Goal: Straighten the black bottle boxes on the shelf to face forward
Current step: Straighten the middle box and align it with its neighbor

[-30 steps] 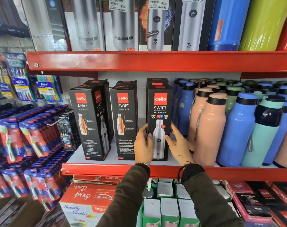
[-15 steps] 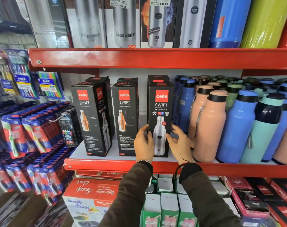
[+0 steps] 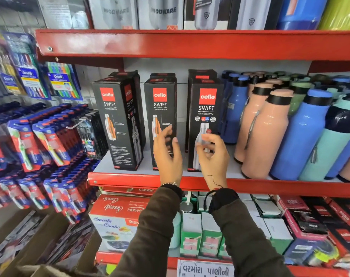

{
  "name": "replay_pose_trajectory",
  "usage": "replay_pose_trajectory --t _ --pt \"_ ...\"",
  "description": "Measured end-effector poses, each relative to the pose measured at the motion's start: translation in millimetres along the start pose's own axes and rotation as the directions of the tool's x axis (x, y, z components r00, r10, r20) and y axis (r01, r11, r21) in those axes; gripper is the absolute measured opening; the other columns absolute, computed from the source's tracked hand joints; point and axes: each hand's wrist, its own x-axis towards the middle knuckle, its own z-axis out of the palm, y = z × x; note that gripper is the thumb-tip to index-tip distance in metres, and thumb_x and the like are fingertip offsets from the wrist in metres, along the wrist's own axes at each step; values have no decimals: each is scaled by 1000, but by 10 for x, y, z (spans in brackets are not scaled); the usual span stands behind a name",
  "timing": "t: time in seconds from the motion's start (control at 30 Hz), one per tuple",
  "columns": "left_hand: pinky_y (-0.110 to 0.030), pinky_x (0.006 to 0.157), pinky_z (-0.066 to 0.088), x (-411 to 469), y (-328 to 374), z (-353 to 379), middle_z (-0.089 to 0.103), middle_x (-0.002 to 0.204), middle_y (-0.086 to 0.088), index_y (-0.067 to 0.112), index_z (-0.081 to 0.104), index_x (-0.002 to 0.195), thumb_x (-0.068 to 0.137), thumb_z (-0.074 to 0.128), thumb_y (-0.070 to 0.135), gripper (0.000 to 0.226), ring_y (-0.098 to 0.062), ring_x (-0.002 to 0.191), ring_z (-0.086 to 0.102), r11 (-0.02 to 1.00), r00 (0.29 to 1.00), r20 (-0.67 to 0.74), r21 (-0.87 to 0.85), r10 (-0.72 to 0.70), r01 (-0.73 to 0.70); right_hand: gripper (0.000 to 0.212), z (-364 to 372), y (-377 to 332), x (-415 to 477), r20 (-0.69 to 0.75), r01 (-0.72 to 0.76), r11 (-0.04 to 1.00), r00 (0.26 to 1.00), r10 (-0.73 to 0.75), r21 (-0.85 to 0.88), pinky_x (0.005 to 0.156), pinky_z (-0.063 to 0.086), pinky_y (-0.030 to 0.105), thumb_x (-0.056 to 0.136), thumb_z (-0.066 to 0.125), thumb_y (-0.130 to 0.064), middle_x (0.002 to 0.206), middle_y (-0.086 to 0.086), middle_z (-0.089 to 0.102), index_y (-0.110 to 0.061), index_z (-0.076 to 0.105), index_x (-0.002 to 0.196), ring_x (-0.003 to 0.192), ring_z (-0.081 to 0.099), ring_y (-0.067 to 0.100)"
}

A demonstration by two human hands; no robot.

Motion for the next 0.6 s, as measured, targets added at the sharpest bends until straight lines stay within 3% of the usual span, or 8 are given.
replay_pose_trajectory --t 0.1,0.17,0.23,0.3,0.4,0.5,0.6 --pt "-35 115 34 141 -70 -135 48 143 -3 15 44 143 102 49 18 42 -20 136 43 998 997 -82 58 -3 8 30 198 -111 -14 77 -47 998 996 43 49 73 48 5 89 67 -12 121 0 64 -17 64 119 98 66 4" --pt "-36 121 25 250 -149 -229 38 153 -3 13 36 151 103 46 23 50 -16 145 32 995 993 -101 71 -68 75 36 347 -167 -22 140 -93 993 987 82 75 80 48 4 93 63 -12 127 -12 57 -16 60 128 107 65 5" --pt "-32 124 18 338 -213 -322 29 160 -2 13 27 156 104 40 29 55 -12 150 24 988 989 -29 48 -143 144 42 491 -177 -27 207 -150 986 969 131 76 88 44 2 96 58 -12 134 -19 50 -17 52 138 122 58 12" --pt "-25 123 14 411 -237 -407 24 165 3 16 24 158 107 35 33 54 -3 149 20 965 962 91 -15 -259 261 47 639 -135 -10 266 -207 978 945 190 34 99 38 5 100 53 -16 148 -4 46 -19 42 145 136 46 14" --pt "-25 126 11 471 -323 -496 24 166 7 21 25 158 108 28 42 55 2 149 20 913 890 265 -73 -370 401 47 776 -100 -16 293 -272 962 917 270 -33 114 29 24 103 43 -22 153 0 40 -21 34 149 141 38 12" --pt "-37 129 16 536 -479 -558 33 162 10 26 32 156 99 32 58 66 -2 150 27 852 832 349 -147 -431 503 46 864 -127 -55 263 -325 946 911 317 -12 106 27 19 104 41 -19 138 -9 44 -19 34 149 130 40 4" --pt "-39 126 25 578 -494 -606 45 156 3 22 42 152 105 32 47 54 -9 146 40 795 809 365 -235 -461 560 48 931 -128 -107 226 -328 944 921 318 8 114 30 26 101 47 -17 141 -14 44 -21 37 148 135 44 10"
